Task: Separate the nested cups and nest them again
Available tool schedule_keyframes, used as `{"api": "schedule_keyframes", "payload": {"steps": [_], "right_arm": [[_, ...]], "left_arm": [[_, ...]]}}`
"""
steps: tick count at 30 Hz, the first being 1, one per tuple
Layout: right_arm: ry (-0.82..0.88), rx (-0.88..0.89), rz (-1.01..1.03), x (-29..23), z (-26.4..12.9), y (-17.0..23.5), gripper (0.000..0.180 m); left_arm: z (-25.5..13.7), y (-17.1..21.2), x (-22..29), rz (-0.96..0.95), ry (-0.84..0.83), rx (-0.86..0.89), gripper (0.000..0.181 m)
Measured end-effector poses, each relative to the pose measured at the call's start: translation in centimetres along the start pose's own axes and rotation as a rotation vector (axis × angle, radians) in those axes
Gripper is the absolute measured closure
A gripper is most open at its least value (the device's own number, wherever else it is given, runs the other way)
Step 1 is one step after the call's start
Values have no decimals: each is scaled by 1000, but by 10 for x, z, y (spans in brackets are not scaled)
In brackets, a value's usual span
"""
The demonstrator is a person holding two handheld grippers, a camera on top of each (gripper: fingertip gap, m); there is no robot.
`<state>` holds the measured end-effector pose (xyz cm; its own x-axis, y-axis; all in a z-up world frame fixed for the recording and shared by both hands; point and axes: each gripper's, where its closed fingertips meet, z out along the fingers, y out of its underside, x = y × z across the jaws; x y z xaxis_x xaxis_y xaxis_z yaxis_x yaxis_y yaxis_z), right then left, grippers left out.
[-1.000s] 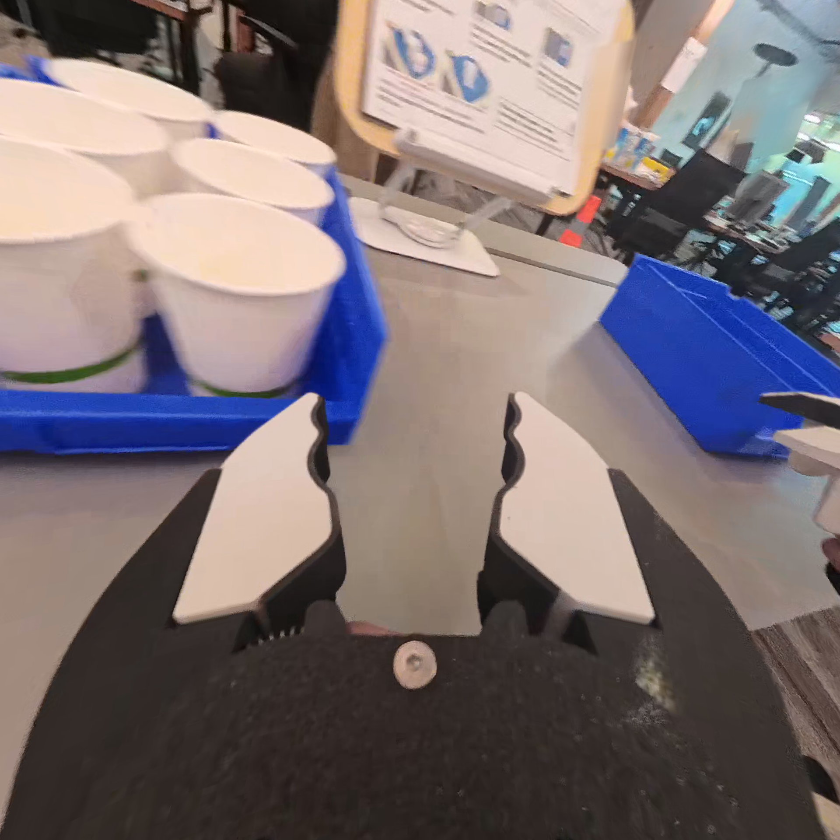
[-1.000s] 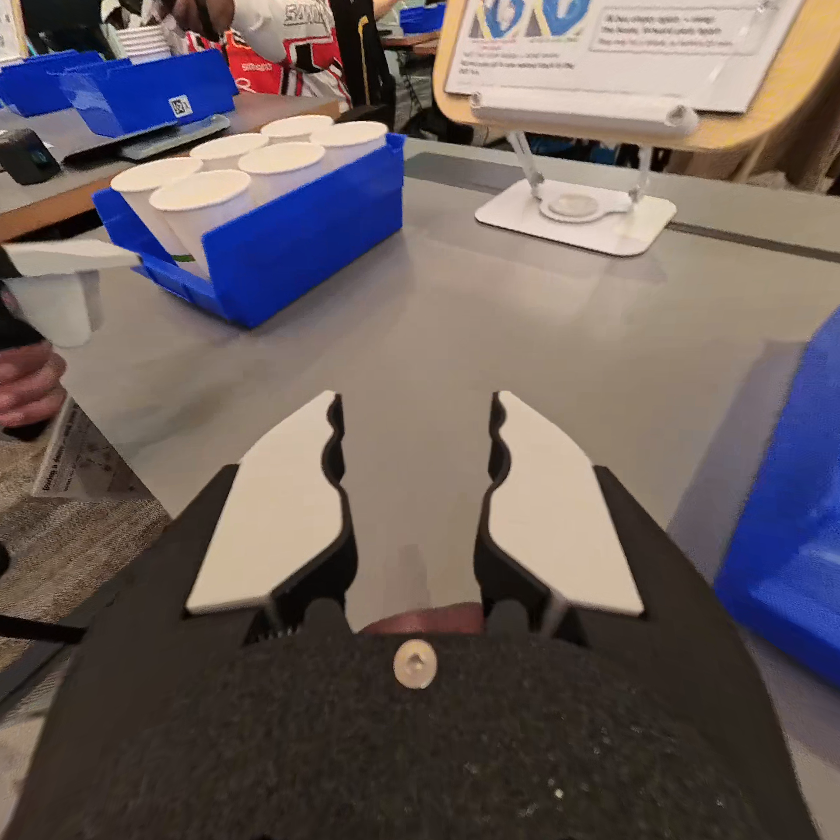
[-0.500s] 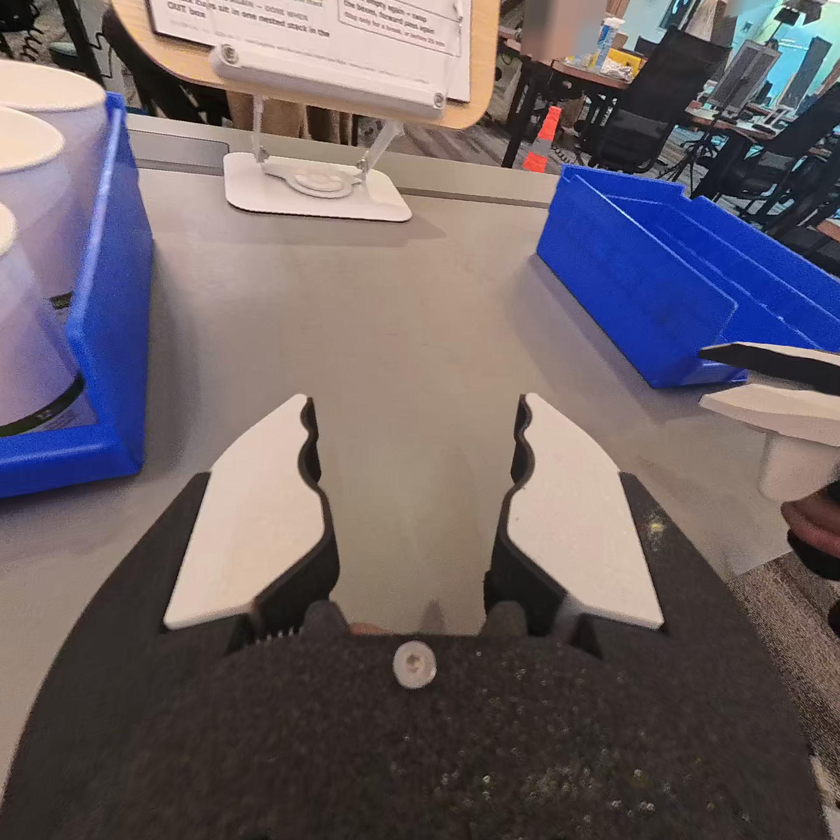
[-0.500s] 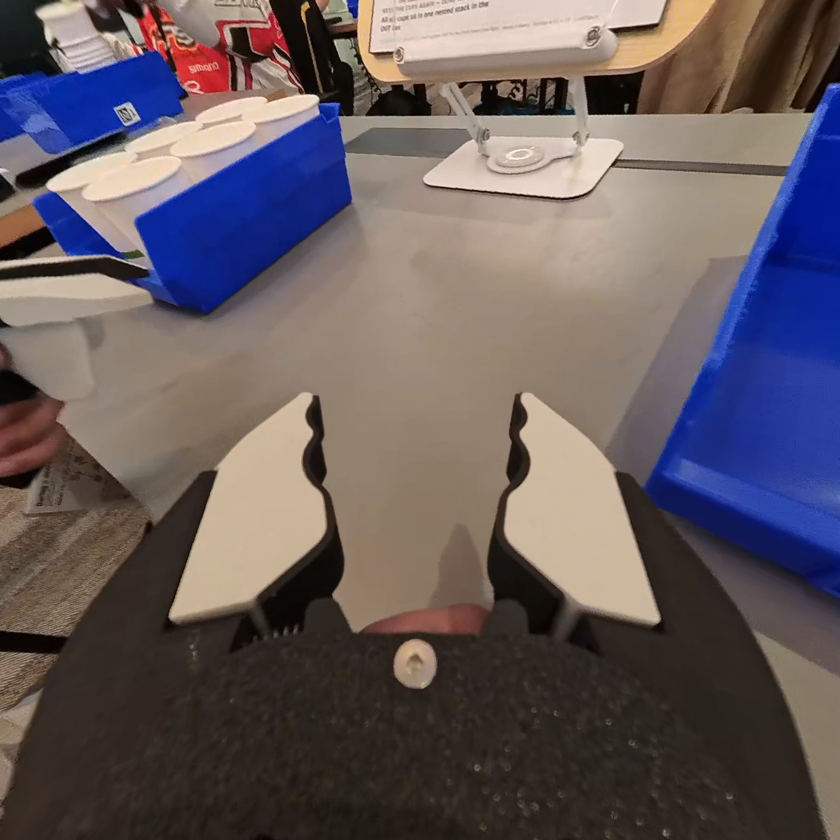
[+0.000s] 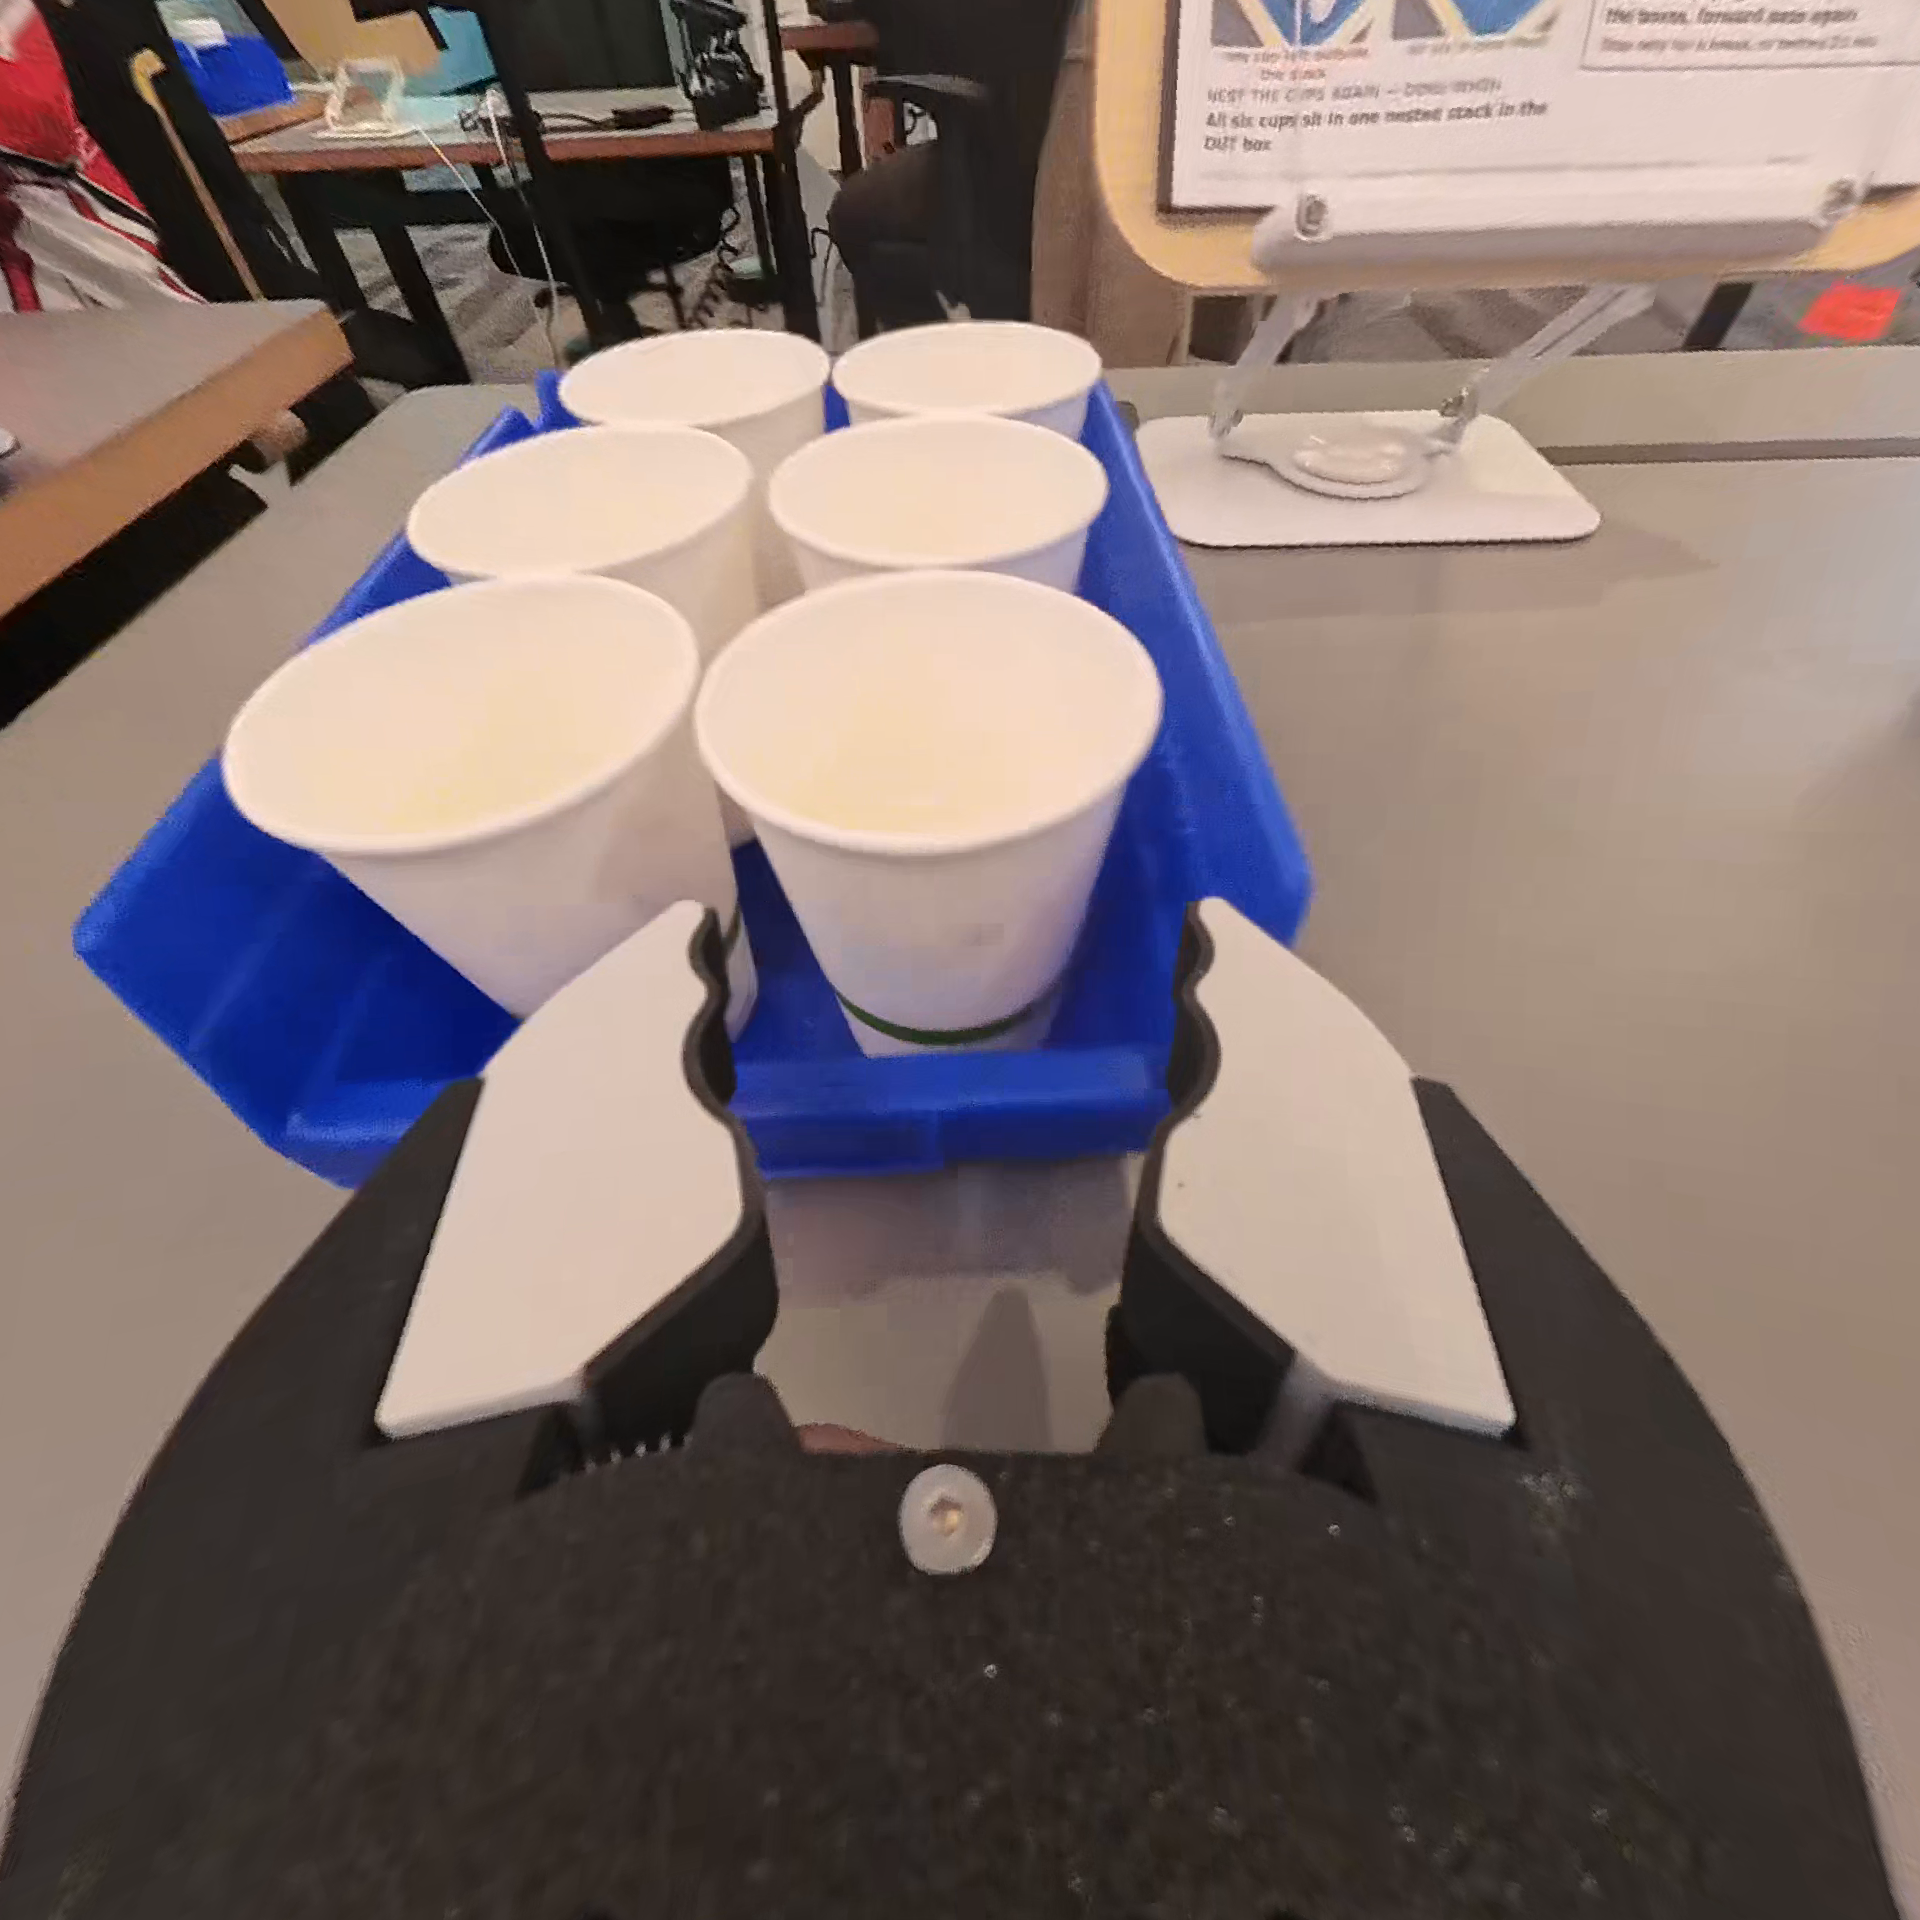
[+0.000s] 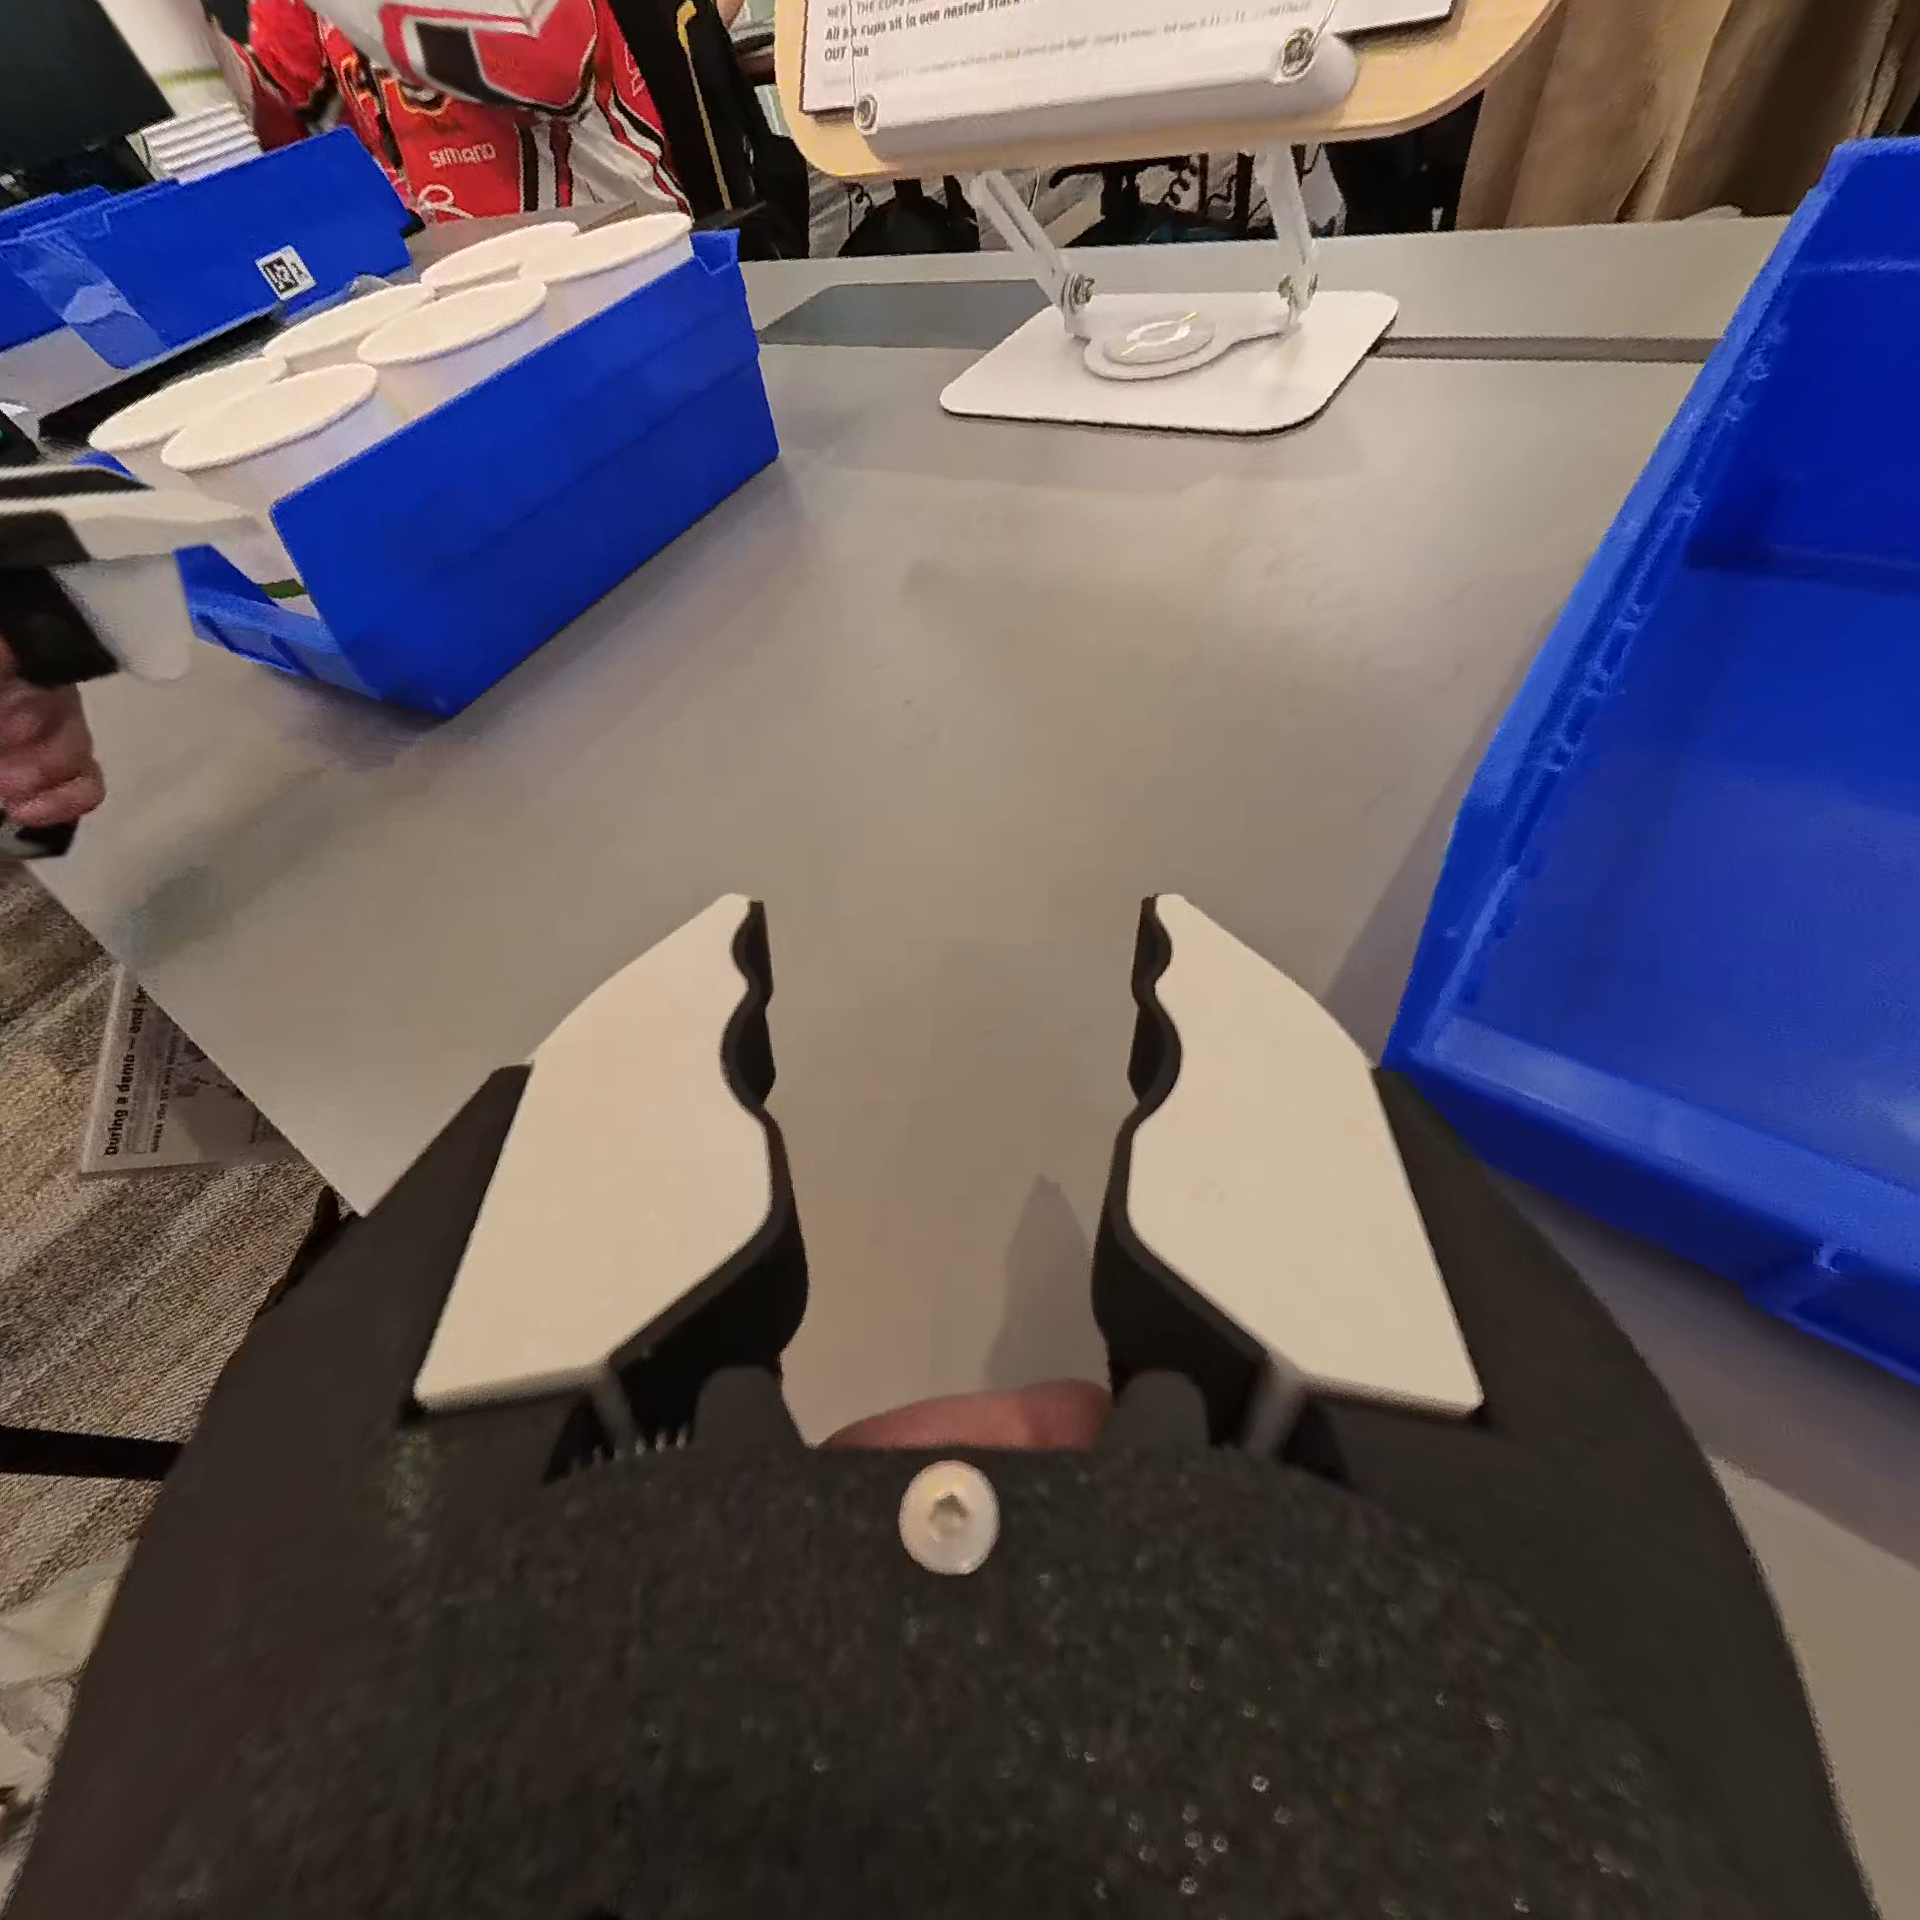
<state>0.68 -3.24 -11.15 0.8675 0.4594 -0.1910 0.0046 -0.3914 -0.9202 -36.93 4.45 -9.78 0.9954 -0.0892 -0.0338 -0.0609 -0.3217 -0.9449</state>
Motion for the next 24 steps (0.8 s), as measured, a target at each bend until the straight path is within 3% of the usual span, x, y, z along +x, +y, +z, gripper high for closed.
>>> {"api": "schedule_keyframes", "payload": {"steps": [8,14,19,24], "right_arm": [[-4,19,44,1,-3,-3,115],[9,14,54,1,-6,1,118],[15,17,41,3,-12,-2,118],[-90,-6,15,-2,-12,-3,116]], "left_arm": [[44,2,-1,-32,160,-14,96],[55,-2,4,46,172,-12,100],[23,-27,-4,-4,244,39,102],[-30,-65,-5,-31,455,94,102]]}}
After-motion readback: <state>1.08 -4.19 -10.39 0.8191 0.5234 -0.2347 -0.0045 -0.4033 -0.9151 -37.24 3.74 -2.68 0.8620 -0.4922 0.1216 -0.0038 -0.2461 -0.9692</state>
